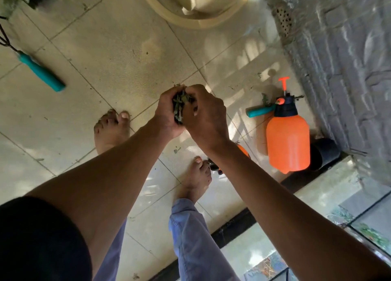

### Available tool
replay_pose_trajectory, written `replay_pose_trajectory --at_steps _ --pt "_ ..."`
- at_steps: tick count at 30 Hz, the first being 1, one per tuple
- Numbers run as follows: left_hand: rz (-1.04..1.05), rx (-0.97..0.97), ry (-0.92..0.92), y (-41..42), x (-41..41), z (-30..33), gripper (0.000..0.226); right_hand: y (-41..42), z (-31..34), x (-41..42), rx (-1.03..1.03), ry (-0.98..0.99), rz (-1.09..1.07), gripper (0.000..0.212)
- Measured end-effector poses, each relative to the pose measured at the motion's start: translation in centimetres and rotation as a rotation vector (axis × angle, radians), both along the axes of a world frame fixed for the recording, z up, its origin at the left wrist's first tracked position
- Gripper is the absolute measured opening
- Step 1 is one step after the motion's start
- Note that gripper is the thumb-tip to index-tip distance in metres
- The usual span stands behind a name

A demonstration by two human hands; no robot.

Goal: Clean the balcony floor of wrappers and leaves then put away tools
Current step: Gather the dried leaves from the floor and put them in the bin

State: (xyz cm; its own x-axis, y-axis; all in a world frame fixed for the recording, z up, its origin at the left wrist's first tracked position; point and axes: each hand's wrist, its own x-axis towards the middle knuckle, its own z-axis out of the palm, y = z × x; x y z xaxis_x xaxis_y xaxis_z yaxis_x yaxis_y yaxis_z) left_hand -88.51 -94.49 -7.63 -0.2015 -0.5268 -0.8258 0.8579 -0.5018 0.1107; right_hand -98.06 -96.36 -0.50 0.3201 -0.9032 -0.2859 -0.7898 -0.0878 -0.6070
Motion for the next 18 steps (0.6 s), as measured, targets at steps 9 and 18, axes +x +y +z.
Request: replay_pose_trajectory --at_steps 9,18 --pt "-0.05 0.039 -0.01 0.3 -1.0 -0.9 0.028 1.1 -3.6 -1.5 -0.096 0.236 -0.004 0.012" --pt "-0.003 0.088 0.028 0.0 -3.3 -2.3 0.019 -0.4 -5.1 -7.9 -0.085 0.019 -0.268 0.032"
